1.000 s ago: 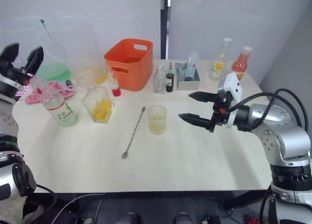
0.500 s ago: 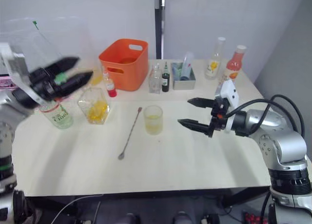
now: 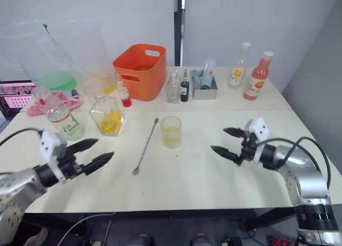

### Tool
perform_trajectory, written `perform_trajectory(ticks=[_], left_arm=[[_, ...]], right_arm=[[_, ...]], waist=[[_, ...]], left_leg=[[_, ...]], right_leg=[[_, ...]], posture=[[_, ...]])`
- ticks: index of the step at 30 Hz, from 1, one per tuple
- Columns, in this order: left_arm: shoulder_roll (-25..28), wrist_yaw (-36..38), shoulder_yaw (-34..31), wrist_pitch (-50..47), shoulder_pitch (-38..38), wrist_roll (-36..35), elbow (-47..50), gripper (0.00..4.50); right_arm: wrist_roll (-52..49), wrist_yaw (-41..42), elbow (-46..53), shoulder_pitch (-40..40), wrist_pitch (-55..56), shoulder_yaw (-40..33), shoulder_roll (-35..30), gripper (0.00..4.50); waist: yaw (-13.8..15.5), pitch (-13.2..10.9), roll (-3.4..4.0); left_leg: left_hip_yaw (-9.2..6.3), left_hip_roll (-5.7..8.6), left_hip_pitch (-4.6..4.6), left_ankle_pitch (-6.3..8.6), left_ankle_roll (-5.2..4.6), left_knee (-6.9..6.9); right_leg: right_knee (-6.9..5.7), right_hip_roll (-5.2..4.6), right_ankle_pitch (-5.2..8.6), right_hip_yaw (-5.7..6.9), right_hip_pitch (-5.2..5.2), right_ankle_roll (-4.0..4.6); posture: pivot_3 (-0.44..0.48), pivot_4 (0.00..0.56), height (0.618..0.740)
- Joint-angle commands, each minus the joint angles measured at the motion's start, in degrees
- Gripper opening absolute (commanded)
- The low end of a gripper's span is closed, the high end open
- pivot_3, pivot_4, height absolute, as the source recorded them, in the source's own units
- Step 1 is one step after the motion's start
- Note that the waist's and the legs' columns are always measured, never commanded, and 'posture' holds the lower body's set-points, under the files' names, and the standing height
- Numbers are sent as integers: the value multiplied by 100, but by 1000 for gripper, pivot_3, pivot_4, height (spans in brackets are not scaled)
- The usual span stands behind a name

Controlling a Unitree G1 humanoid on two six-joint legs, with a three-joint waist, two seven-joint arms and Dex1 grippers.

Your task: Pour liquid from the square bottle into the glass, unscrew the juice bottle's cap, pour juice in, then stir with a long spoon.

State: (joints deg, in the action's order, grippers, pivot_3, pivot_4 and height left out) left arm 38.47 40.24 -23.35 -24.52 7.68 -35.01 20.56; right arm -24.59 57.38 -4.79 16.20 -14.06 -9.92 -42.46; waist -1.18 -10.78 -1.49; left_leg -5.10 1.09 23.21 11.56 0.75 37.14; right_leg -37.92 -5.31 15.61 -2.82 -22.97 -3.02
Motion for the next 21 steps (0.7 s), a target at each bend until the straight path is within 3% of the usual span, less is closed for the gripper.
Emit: perform_trajectory(ticks=[1, 7, 11, 21], left_arm=[[-155, 15, -345, 908, 408, 607, -607, 4488], [-471, 162, -810, 2079, 722, 841, -1750, 4488], [-346, 502, -940, 2331, 875, 818, -2252, 4488], [-229, 549, -917, 2355, 980, 932, -2310, 4488]], right_arm=[[193, -19, -357, -235, 594, -331, -74, 4500], [382, -11, -946, -570, 1044, -477, -117, 4500], [391, -8, -1269, -736, 1165, -633, -193, 4500], [222, 233, -1525, -634, 1073, -754, -254, 4500]], waist=[[13, 0, 0], [15, 1, -1], [13, 2, -2], [6, 3, -2]], left_leg=[[10, -2, -2, 0, 0, -8], [49, -9, -17, -1, 1, -16], [56, -10, -27, 0, 1, -19], [61, -13, -41, 0, 1, -21]], right_leg=[[-1, 0, 0, -8, -4, 0], [7, 4, 1, -41, -4, 0], [7, 4, 1, -49, 1, 0], [10, 7, 2, -53, 17, -2]], posture=[[0, 150, 740], [0, 150, 740], [0, 150, 740], [0, 150, 740]])
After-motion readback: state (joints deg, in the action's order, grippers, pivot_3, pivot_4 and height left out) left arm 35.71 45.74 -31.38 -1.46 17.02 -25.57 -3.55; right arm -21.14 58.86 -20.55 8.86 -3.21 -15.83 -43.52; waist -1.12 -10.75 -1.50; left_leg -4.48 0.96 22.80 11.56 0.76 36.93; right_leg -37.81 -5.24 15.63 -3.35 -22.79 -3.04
